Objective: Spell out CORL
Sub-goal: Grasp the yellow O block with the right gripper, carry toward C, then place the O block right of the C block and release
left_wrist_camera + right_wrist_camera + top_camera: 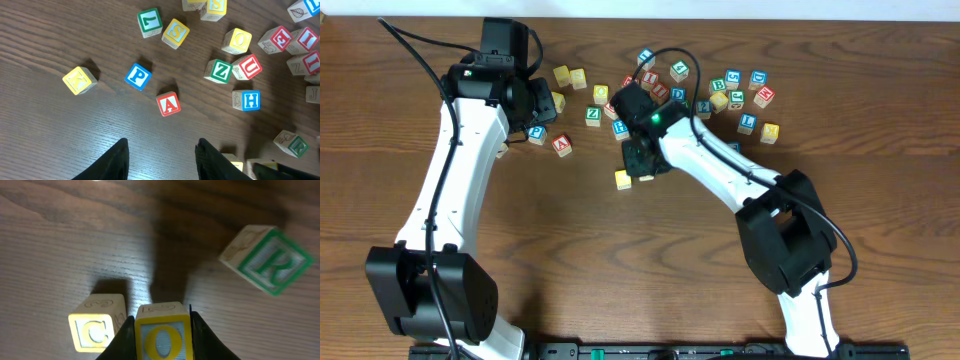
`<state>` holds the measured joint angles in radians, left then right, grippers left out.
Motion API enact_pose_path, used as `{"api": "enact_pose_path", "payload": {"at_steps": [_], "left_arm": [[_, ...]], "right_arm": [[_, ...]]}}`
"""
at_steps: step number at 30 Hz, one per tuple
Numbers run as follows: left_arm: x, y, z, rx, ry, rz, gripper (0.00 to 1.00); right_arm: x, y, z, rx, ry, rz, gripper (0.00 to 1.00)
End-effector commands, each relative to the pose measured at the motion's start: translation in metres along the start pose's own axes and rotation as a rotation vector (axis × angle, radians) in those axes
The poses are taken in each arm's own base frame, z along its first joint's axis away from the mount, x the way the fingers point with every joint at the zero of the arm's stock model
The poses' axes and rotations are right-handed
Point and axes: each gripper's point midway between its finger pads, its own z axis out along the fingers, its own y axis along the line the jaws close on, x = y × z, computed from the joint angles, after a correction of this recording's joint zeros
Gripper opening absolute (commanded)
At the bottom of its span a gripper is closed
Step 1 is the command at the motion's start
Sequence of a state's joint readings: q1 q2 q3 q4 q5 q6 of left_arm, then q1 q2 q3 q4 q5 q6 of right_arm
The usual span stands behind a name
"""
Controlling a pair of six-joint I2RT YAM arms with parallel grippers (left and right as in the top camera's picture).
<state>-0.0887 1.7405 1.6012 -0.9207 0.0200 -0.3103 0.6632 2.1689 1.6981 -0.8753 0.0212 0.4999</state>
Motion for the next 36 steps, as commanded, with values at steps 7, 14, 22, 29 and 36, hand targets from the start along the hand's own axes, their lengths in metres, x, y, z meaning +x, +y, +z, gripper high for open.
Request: {"api": "enact_pose_path", "payload": {"at_steps": [7,14,22,29,36], "left_arm": [[0.0,0.001,0.0,-0.007,0.003,0.0,0.43],[0.0,0.001,0.0,-0.007,0.003,0.0,0.43],[0.0,0.001,0.0,-0.007,0.003,0.0,0.43],[0.0,0.001,0.0,-0.007,0.003,0.0,0.43],[0.0,0.001,0.0,-0.007,0.003,0.0,0.43]], "right_arm": [[0.009,-0.003,0.011,0.044,0.003,0.072,0.21],[0.011,-0.003,0.011,0.048,0.008,0.071,0.35],[-0.012,-0.006,-0.002,0.034,-0.043,0.085,0.39],[-0.051,-0.043,-0.029,0.061,-0.111,0.214,0.51],[-0.046,-0.07,-0.009,0.097,-0.059,0.3,0.53]]}}
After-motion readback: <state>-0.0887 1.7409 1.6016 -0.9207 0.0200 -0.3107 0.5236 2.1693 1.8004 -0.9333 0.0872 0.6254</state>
